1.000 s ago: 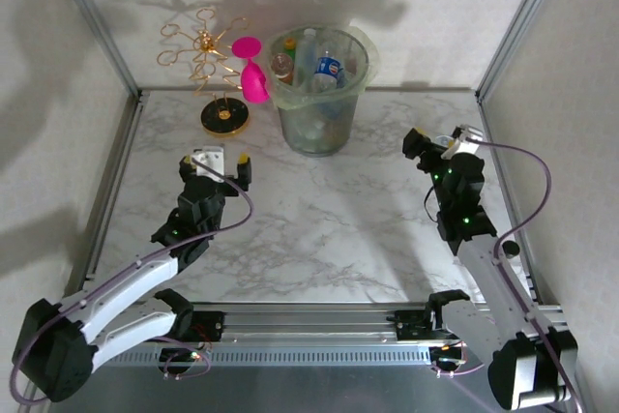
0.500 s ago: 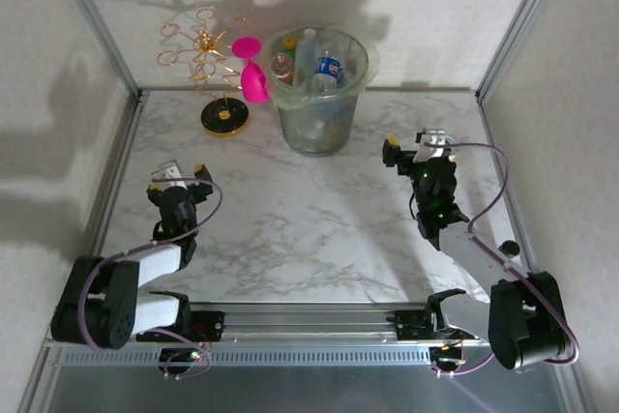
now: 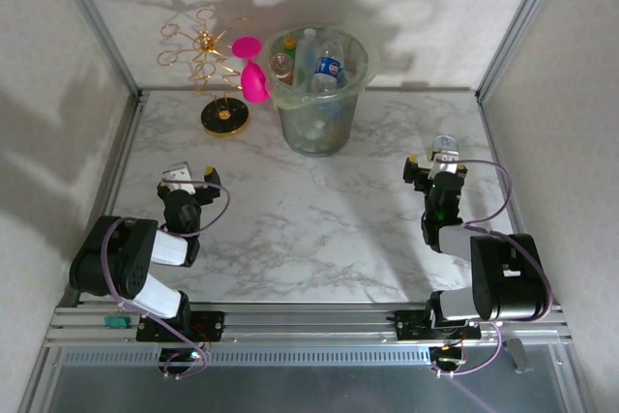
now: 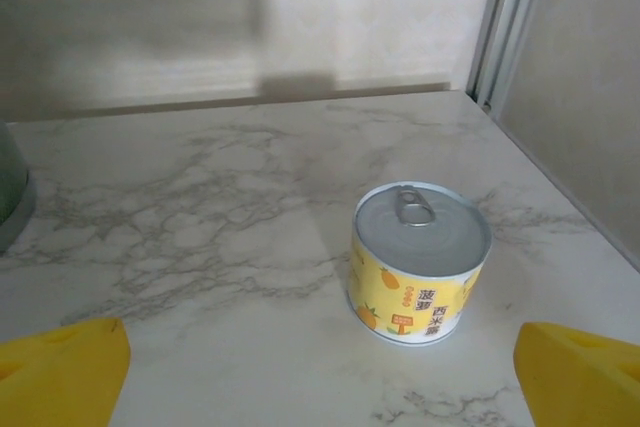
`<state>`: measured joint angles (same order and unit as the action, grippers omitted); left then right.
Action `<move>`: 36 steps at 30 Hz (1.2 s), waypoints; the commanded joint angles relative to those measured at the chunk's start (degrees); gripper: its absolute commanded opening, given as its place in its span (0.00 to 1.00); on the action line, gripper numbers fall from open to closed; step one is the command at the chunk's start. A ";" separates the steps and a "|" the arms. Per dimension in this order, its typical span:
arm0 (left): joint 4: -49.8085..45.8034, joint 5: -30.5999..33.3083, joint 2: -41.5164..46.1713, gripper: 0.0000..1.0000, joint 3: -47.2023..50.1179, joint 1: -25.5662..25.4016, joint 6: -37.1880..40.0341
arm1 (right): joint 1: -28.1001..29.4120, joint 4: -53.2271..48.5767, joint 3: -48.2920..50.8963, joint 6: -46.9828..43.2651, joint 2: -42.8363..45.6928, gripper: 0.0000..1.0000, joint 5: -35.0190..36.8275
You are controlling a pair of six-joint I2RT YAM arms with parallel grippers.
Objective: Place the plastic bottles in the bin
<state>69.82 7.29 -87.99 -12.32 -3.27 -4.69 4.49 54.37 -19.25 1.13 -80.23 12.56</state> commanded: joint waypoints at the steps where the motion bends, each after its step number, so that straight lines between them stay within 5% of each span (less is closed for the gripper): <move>1: 3.66 -2.72 -0.23 0.99 -0.88 0.45 1.09 | -1.72 25.94 10.36 -1.11 -7.08 0.99 -6.52; 2: 3.56 -2.66 -0.22 0.99 -0.87 0.46 1.08 | -1.24 33.66 11.96 -2.21 -10.52 0.99 -5.90; 4: 3.64 -2.34 -0.23 0.99 -0.91 0.28 1.25 | -1.55 18.32 6.85 -0.67 -7.69 0.99 -5.00; 36: 3.57 -1.85 -0.26 0.99 -0.96 0.01 1.35 | -3.26 19.37 6.74 0.46 -8.21 0.99 -6.70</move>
<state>70.98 5.96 -88.03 -12.43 -3.27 -4.08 1.48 71.35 -11.75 1.10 -89.21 5.93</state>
